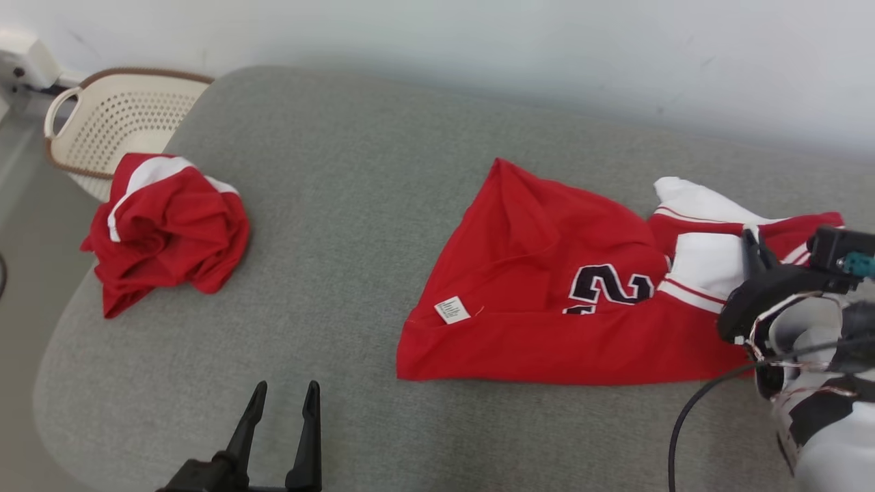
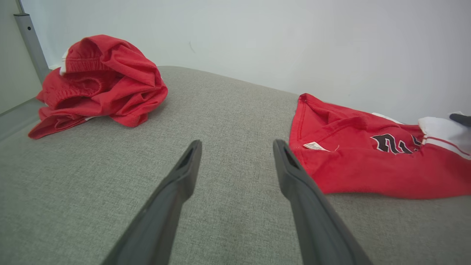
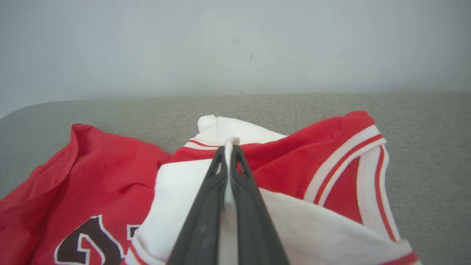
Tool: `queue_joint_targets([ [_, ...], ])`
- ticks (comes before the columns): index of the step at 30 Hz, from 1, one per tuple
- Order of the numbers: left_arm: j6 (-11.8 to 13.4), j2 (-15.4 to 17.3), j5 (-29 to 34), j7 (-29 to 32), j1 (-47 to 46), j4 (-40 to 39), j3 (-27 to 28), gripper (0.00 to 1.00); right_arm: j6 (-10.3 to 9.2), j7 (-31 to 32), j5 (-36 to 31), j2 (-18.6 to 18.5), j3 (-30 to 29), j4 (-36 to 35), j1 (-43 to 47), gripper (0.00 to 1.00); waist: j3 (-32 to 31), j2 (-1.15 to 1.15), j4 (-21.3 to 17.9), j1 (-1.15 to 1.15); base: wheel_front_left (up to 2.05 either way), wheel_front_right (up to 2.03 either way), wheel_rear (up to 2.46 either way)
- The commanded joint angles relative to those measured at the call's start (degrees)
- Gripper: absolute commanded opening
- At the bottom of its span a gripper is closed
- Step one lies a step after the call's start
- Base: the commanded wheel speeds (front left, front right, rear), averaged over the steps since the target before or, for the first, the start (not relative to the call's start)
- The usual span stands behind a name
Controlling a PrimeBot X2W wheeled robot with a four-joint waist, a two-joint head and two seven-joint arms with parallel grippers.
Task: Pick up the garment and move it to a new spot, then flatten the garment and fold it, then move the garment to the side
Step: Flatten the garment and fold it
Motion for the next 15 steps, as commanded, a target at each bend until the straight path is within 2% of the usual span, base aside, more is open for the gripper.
queue_joint_targets([
  [1,0.2,0.0,-0.2,-0.2,1.4,0.2,0.2,1.00,-0.03,-0.7,1.3,-0.1,0.8,-1.1,1.7,0.00,-1.6,0.00,-1.9,0.00,0.00,0.00,0.00],
  [9,0.4,0.0,0.0,-0.2,3.2,-0.1,1.2,1.00,-0.03,-1.1,12.2,-2.7,8.9,-19.1,13.3,0.00,-4.3,0.00,-7.0,0.00,0.00,0.00,0.00],
  [12,0.4,0.0,0.2,-0.2,3.6,-0.3,1.6,1.00,-0.03,-0.1,14.7,-5.1,9.4,-27.1,18.9,0.00,-4.5,0.00,-8.8,0.00,0.00,0.00,0.00],
  [15,0.4,0.0,0.2,-0.2,3.8,-0.6,2.1,1.00,-0.03,1.7,16.2,-5.7,10.2,-35.2,24.5,0.00,-4.3,0.00,-10.3,0.00,0.00,0.00,0.00],
])
